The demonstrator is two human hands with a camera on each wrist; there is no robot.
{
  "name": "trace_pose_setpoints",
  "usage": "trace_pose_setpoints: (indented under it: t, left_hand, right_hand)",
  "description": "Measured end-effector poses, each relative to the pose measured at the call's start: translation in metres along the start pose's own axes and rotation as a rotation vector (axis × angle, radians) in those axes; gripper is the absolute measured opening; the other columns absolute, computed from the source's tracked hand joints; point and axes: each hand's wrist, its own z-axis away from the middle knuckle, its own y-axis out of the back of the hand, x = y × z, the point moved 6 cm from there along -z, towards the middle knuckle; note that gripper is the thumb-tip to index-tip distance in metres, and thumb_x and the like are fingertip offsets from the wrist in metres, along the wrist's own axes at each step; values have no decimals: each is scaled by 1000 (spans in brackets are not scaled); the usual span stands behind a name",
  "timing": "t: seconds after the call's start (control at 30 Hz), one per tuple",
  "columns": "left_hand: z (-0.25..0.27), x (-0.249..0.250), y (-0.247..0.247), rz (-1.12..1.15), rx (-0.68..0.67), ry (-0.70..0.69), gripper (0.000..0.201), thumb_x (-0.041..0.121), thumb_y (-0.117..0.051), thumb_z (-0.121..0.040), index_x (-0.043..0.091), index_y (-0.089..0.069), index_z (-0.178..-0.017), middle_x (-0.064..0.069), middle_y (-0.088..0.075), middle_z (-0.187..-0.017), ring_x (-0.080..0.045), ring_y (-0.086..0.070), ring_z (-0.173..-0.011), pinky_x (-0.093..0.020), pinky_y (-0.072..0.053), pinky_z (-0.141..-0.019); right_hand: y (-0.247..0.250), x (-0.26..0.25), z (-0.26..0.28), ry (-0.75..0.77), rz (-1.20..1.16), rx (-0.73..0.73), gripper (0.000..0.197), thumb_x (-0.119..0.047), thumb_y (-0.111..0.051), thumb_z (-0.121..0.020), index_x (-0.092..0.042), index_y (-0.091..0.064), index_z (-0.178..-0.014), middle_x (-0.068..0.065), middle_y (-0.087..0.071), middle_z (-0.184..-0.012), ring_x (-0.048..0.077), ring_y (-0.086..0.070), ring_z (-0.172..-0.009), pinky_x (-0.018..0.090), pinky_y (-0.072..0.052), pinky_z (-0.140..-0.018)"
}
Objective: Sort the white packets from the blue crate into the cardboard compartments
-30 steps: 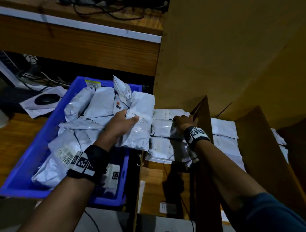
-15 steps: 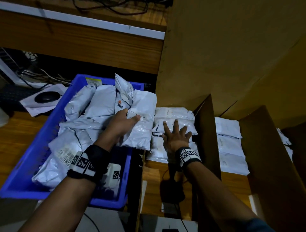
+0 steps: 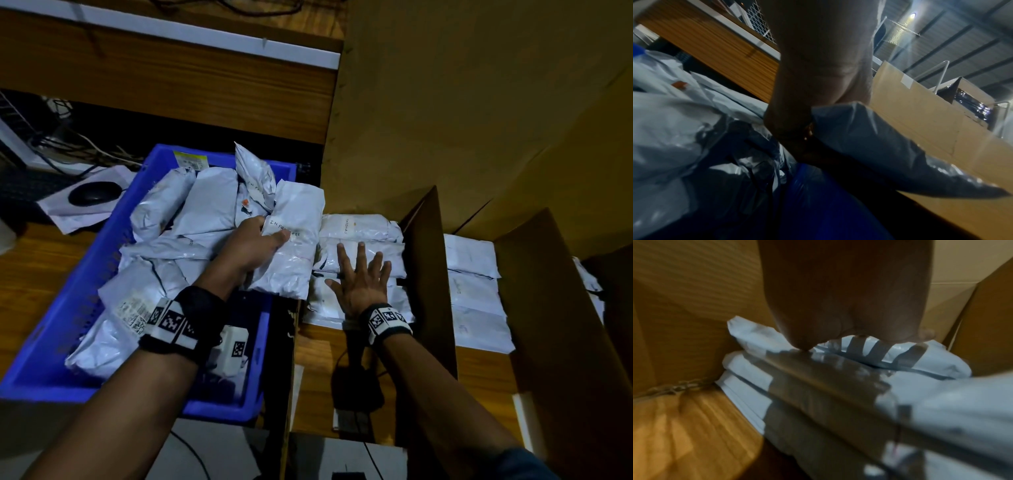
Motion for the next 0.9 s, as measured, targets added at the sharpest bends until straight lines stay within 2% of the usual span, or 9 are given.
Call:
trace_pose_setpoints:
  t: [0.13, 0.43, 0.47, 0.53, 0.57, 0.63, 0.77, 0.83, 0.9]
  left_hand:
    - [-4, -4, 0, 17, 5, 10, 29, 34, -79, -94, 17, -74, -118, 2, -80, -106, -19, -77, -99, -47, -60, -99]
    - [8, 2, 3, -10, 34, 8, 35, 40, -77, -92, 20, -72, -120, 2, -79, -110, -22, -75, -101, -49, -59, -101]
    - [13, 5, 4, 4, 35, -7, 34, 40, -77, -93, 20, -72, -120, 3, -79, -110, -21, -75, -102, -49, -58, -102]
    - [28, 13, 7, 20, 36, -56, 33, 39, -76, -95, 20, -71, -122, 4, -78, -112, -18, -75, -103, -47, -58, -102]
    - [37, 19, 9, 25, 32, -87, 35, 41, -75, -95, 21, -71, -122, 5, -78, -112, -17, -75, -103, -46, -58, -102]
    - [57, 32, 9, 43, 17, -156, 43, 48, -75, -89, 21, -70, -123, 6, -78, -113, -17, -75, -105, -47, -58, -102]
    - [102, 53, -3, 111, -32, -208, 41, 35, -80, -92, 20, -67, -128, 1, -78, -118, -23, -76, -107, -52, -59, -100]
    - [132, 66, -16, 93, -82, -267, 40, 27, -81, -93, 19, -66, -129, 1, -79, -117, -22, -77, -106, -48, -61, -96]
    - [167, 77, -32, 64, -146, -318, 40, 21, -83, -92, 19, -65, -128, 3, -79, -117, -18, -76, -106, -45, -61, -95]
  right_hand:
    - [-9, 1, -2, -22, 6, -54, 80, -81, -13, -98, -48, 26, -160, 3, 32, -171, 60, 26, -150, 79, 9, -117]
    - [13, -2, 3, -31, -37, -161, 73, -75, -16, -102, -48, 13, -164, 5, 22, -174, 63, 12, -152, 75, 4, -121]
    - [25, -3, 6, -27, -72, -185, 72, -70, -21, -104, -46, 8, -165, 6, 17, -176, 62, 4, -153, 73, -1, -122]
    - [57, -7, 13, 14, -154, -147, 71, -54, -38, -108, -37, -3, -168, 14, -11, -174, 55, -30, -149, 65, -30, -117]
    - [78, -8, 17, 44, -209, -64, 69, -45, -45, -108, -32, -13, -167, 18, -34, -164, 50, -47, -139, 60, -44, -106]
    - [125, -8, 32, 70, -345, 177, 55, -34, -48, -108, -24, -33, -159, 19, -64, -133, 43, -63, -116, 52, -54, -85]
    - [202, 0, 87, 63, -731, 427, 40, -45, -47, -108, -24, -54, -141, 9, -75, -103, 30, -70, -93, 46, -58, -80]
    - [219, 5, 125, 55, -1005, 348, 48, -59, -55, -103, -25, -58, -136, 4, -75, -107, 22, -75, -89, 44, -63, -78]
    - [224, 10, 166, 65, -1185, 255, 42, -53, -67, -99, -24, -62, -129, 5, -76, -109, 20, -77, -91, 43, -67, -78]
